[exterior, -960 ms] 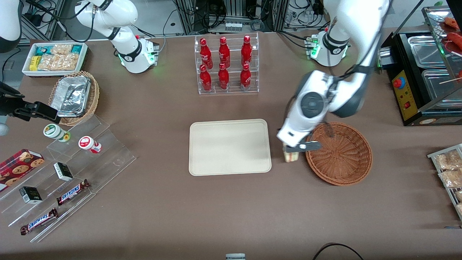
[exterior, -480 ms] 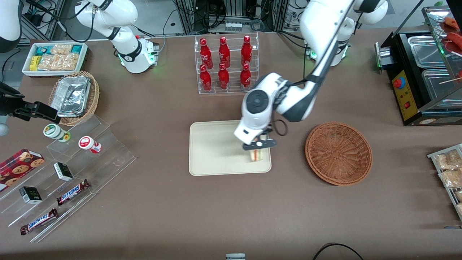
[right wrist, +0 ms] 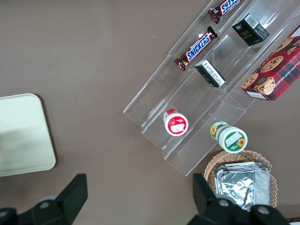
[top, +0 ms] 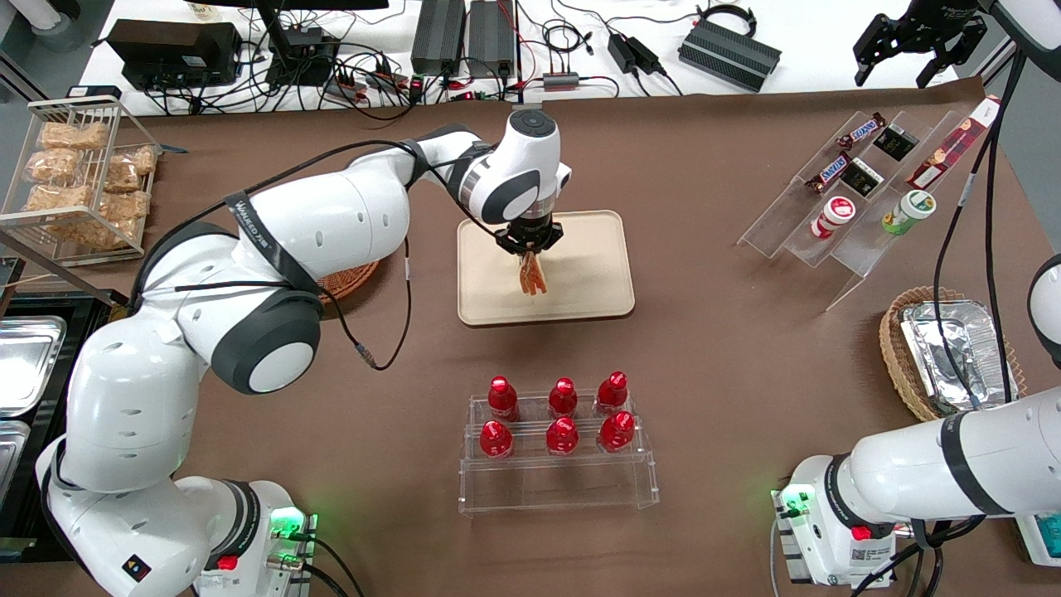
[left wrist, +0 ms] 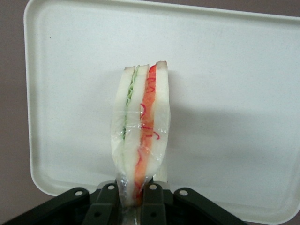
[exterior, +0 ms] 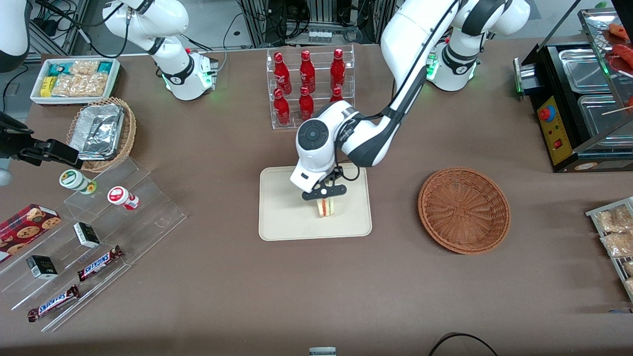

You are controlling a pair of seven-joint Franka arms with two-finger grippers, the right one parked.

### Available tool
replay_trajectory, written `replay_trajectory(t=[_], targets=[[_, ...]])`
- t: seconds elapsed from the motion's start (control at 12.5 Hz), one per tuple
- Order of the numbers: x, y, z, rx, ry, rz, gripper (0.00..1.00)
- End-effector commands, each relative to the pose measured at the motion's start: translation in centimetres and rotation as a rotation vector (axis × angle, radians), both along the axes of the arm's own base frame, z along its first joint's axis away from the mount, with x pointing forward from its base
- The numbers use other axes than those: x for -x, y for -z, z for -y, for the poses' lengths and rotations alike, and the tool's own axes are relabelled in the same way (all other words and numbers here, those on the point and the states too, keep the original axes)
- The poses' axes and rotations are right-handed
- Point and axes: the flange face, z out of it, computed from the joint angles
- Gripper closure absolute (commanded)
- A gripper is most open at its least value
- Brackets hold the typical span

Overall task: Place sandwich from basket to tray
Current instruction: 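Lower the sandwich onto the tray and open the left gripper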

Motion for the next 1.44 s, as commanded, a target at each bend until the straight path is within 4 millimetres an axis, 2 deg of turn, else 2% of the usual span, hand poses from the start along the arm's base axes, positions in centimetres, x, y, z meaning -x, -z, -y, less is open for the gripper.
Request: replay_trajectory(t=[0.0,0.24,0.48,0.56,0.64,0.8,1.04,1.36], targets=[[-0.2,-0.3,0.6,-0.027,-0.015,0.005,1.0],[-0.5,0.8,1.4,-0.04,-0.052,0.021,1.0],[-0.6,1.7,1.4,-0.044,-0.076,0.017,1.0],[-0.6,1.8,1.4,-0.044,-0.077,0.015,0.61],[-0.7,1.8,1.4,-0.043,-0.076,0.018,0.01],[-0.7,1.3,1.4,-0.039,-0.081,0.015,0.0],[-1.5,-1.1,1.4,-0.032,-0.081,0.021,0.0],[-2.1,-8.0,0.7,-0.019,-0.048,0.022,0.0]])
